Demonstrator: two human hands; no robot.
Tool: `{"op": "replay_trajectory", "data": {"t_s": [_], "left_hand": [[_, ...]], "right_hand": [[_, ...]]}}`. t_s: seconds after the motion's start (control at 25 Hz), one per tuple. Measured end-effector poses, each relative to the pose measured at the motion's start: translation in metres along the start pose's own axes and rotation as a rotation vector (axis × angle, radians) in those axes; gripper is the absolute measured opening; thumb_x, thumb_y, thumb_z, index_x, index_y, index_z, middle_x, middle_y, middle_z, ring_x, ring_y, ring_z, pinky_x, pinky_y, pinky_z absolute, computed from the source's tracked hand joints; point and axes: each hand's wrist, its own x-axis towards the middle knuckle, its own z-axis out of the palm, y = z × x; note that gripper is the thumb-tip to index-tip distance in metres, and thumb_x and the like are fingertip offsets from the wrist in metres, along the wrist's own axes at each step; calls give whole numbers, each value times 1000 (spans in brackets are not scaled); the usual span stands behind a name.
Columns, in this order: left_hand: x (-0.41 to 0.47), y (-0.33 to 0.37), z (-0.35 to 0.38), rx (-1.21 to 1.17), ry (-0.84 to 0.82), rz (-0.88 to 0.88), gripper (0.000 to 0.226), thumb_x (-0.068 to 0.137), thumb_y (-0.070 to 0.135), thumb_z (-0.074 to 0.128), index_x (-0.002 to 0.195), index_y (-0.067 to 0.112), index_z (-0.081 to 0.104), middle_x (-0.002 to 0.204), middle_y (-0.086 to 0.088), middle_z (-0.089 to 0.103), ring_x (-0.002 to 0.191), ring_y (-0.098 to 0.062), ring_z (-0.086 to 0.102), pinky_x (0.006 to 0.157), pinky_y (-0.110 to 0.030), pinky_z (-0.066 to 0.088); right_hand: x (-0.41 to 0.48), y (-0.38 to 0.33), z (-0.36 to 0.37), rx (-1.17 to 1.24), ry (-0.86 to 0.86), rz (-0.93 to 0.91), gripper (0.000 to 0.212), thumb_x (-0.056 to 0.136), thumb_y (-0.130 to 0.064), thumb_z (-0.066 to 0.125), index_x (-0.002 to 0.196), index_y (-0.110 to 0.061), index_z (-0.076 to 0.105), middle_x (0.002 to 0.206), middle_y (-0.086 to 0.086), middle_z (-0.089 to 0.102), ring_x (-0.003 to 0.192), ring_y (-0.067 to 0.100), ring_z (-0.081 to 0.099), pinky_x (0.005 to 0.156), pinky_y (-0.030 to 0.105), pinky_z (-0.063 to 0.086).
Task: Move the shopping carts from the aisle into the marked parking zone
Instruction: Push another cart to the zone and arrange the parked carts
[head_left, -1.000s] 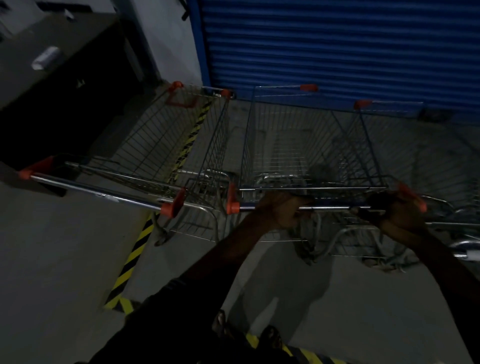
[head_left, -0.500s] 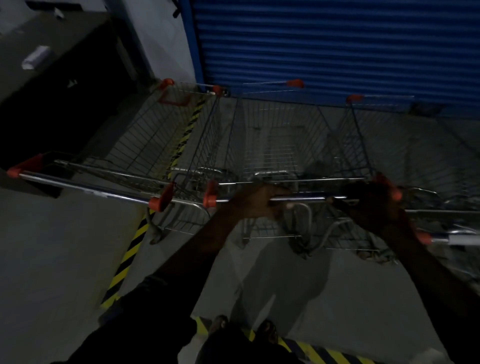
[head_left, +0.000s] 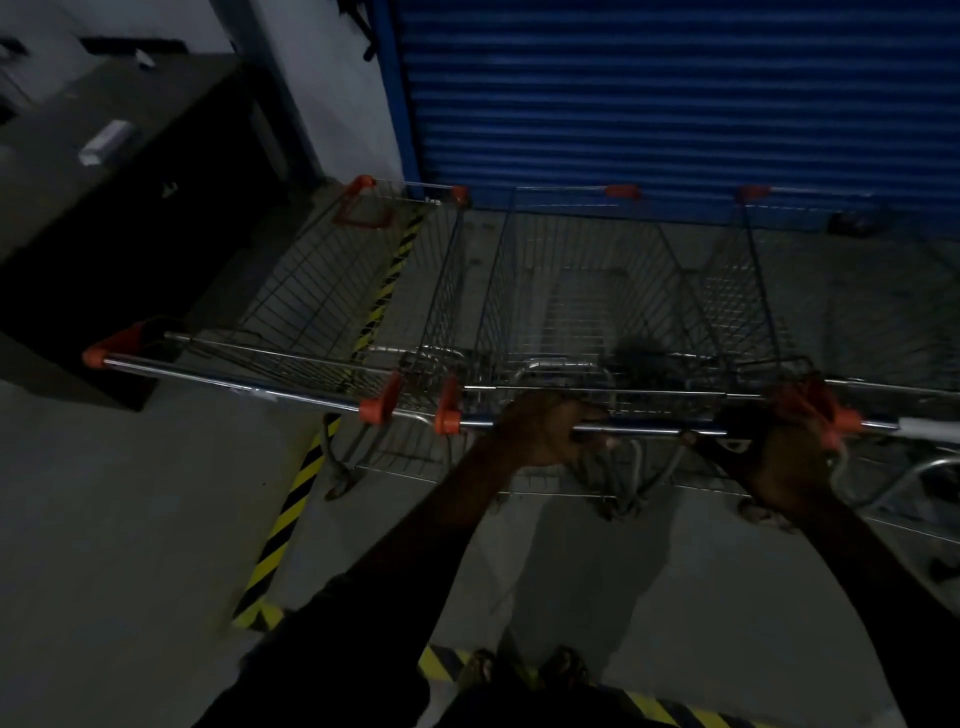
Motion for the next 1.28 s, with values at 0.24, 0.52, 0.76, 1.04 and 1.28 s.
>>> {"op": "replay_trajectory", "data": {"t_s": [0.24,0.52,0.76,1.04,1.28], "left_hand": [[-26,-10,-2,-71,-32,20,29,94,59,59,111,38,69,89,17,70,80,-4,64,72,-24,50],[-41,-21,-19,-51,-2,31,27,95,54,63,112,35,71,73,30,54,73,7,55,66,-16,46],[-38,-33,-27,-100,-51,33,30,95,54,63,114,34,72,81,24,65,75,4,63,66,-18,48],[-34,-39,-32,-21,-35,-19,37,94,63,58,110,33,73,74,24,61,68,11,56,60,-15,39],[-35,-46,-32,-40,16,-12,34,93,60,63,116,37,73,83,23,67,76,9,58,66,-8,39]], "right_hand": [[-19,-24,0,-80,-18,17,74,80,-79,51,87,-11,80,87,11,77,84,32,73,77,34,52],[-20,-26,22,-35,7,-9,56,83,-72,67,81,-17,76,74,2,72,75,23,70,78,31,51],[-13,-31,34,-95,-32,55,70,81,-85,55,76,-18,74,74,1,72,80,20,69,81,22,42],[6,-39,42,-19,-136,82,83,71,-93,46,85,-17,78,85,-3,76,103,21,69,115,48,31],[15,-38,51,-54,-69,2,93,79,-96,29,80,-18,78,77,1,76,95,27,72,119,55,28]]}}
